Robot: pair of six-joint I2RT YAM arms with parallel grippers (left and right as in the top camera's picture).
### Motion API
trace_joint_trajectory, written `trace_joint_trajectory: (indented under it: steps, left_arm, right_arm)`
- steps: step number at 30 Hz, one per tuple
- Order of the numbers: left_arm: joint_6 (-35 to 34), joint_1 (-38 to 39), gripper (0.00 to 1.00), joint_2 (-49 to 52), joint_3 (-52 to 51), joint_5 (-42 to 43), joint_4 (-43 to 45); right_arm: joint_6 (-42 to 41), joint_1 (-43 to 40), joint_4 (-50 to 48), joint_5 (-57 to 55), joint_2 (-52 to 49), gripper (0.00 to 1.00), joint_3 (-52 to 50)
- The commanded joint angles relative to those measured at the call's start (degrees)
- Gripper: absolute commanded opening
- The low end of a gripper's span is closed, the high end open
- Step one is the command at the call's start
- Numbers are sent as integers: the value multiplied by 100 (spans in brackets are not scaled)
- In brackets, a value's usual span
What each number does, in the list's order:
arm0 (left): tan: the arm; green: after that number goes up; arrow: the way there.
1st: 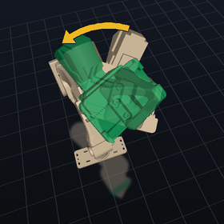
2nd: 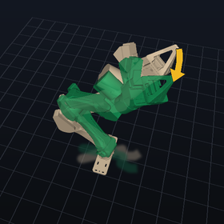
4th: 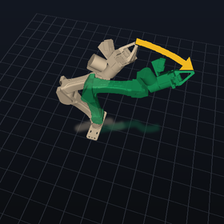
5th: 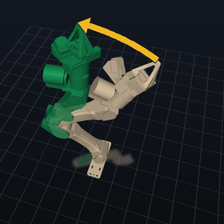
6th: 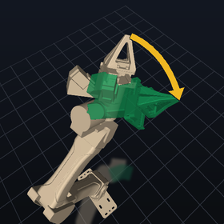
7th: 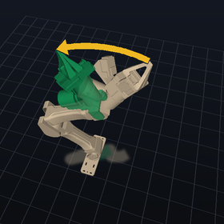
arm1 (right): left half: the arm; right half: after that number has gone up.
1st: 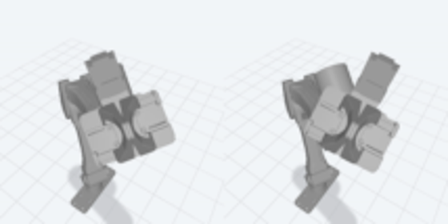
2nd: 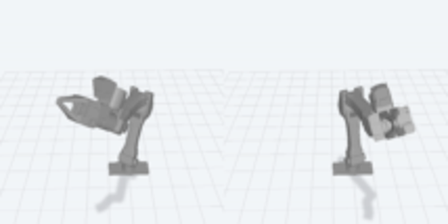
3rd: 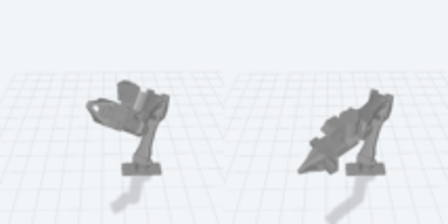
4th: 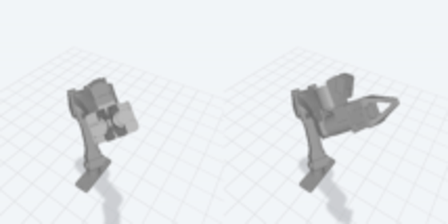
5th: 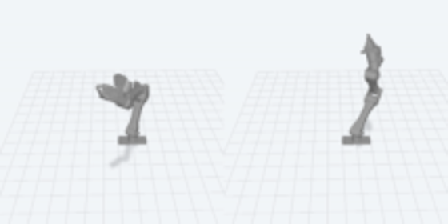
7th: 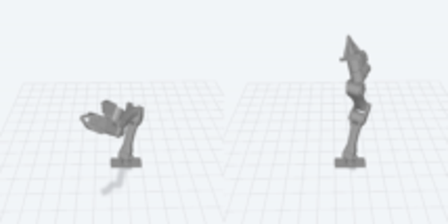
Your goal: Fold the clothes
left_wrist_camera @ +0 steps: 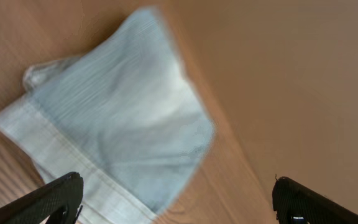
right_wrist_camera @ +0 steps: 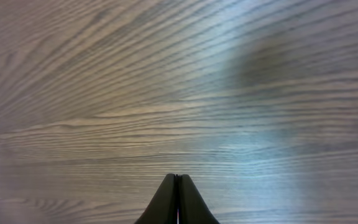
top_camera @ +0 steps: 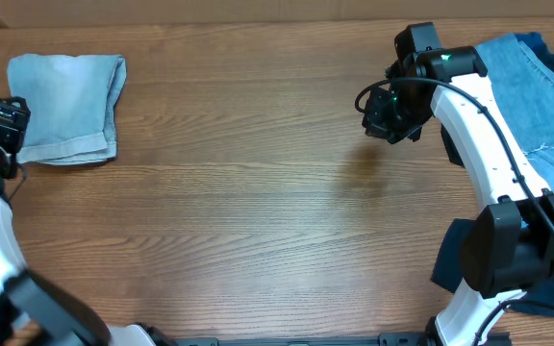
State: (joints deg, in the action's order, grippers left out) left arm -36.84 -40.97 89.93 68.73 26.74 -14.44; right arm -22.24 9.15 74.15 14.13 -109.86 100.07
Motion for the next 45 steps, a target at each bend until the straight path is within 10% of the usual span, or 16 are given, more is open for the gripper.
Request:
trace_joint_trajectory:
  steps: [1,7,15,16,17,18,31,36,45]
  left_arm:
    - [1606,44,100,-1274,79,-17,-505]
    - [4566,984,100,-2677,79,1134,-1967]
    - [5119,3851,100,-3119,81,-516,-3163]
    - [5005,4026,100,-3171,81,-728,-3126]
    - [4913,4111,100,-3185,81,-822,-3071]
    - [4815,4164,100,-3180,81,-876,-3023]
    - [4389,4186,100,-2422,81,-879,-3276]
    - [4697,4175,100,-2413,79,-2715,-3508]
    - [4406,4172,100,-4999,74,-2382,-4592]
  right_arm:
    - [-7,15,138,-562,579,4,162]
    - [-13,9,472,-1744,2017,4,153]
    - [-184,11,391,-1943,4634,4,-1316]
    - [-184,11,365,-1943,4931,12,-1521]
    - [-184,11,361,-1945,5117,45,-1626]
    - [-184,11,369,-1943,5302,100,-1716]
    - [-181,11,614,-1812,5410,100,-1762]
    - [-181,11,614,-1812,5224,100,-1762]
    - [-181,11,612,-1812,4553,100,-1762]
